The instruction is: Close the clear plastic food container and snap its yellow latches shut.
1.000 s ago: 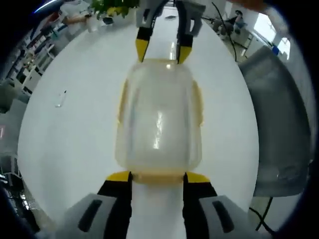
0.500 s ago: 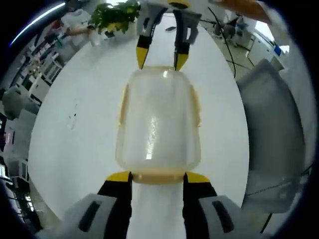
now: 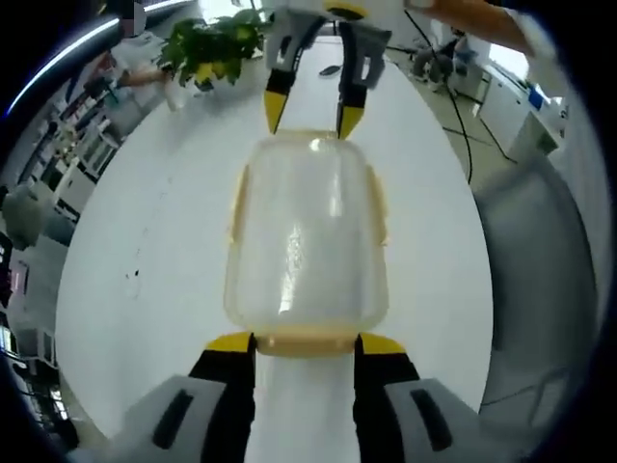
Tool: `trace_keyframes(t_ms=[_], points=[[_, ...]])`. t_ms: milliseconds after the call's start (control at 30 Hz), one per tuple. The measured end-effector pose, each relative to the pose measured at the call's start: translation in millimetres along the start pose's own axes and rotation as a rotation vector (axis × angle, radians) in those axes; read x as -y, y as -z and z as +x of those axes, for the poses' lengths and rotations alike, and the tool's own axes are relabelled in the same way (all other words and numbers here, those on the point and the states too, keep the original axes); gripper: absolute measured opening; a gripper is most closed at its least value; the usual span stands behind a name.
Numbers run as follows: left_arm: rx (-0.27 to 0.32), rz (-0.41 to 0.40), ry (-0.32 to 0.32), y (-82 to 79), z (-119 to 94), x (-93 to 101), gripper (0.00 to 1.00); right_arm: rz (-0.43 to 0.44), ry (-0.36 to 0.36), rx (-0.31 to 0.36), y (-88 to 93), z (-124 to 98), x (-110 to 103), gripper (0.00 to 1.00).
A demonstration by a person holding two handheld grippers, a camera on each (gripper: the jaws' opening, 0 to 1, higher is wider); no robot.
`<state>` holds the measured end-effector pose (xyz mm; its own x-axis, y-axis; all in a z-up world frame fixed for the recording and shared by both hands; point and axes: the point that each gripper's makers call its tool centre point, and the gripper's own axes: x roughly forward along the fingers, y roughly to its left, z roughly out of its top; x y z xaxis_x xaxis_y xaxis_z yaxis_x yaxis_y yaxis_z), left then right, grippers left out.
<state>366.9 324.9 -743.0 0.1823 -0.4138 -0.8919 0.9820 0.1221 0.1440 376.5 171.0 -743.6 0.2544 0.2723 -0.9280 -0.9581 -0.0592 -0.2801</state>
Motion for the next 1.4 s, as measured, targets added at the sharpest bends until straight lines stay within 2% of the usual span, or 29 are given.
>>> trace_keyframes(t_ms=[167,333,467,633,733,933,1033,1167,1233,1300,1400], points=[[0.013,0.017,0.012,-19.2,11,-3.5,0.34,0.023,0.0,-0.005,25.2,-5,2,0.36],[0.018,0.043,0.016,-42.5,34,-10.4,0.34,0.033,0.006,-0.025,51.1,-8,4,0.36],[0.022,0.04,0.039,-57.1,55,-9.4,0.34,0.043,-0.002,-0.042,73.4,-7,2,0.36],[0.015,0.063,0.059,-69.8,68,-13.1,0.34,0.079,-0.011,-0.039,95.8,-1,-1,0.36],[0.004,0.081,0.058,-71.6,75,-17.4,0.34,0.101,-0.015,-0.029,101.1,3,-1,0.36],[-0.01,0.08,0.089,-76.4,81,-14.4,0.34,0.116,-0.045,-0.022,111.1,10,-7,0.36],[-0.037,0.069,0.11,-72.9,82,-13.0,0.34,0.133,-0.059,0.003,109.2,10,-8,0.36],[-0.02,0.048,0.12,-73.2,78,-12.0,0.34,0.13,-0.067,0.01,107.9,10,-9,0.36],[-0.038,0.005,0.134,-70.0,79,-8.6,0.34,0.128,-0.062,0.015,106.7,10,-7,0.34],[-0.039,0.041,0.112,-69.5,81,-13.0,0.34,0.136,-0.06,0.018,105.5,11,-6,0.34],[-0.047,0.031,0.117,-69.7,84,-10.4,0.34,0.122,-0.053,0.001,107.3,13,-6,0.34]])
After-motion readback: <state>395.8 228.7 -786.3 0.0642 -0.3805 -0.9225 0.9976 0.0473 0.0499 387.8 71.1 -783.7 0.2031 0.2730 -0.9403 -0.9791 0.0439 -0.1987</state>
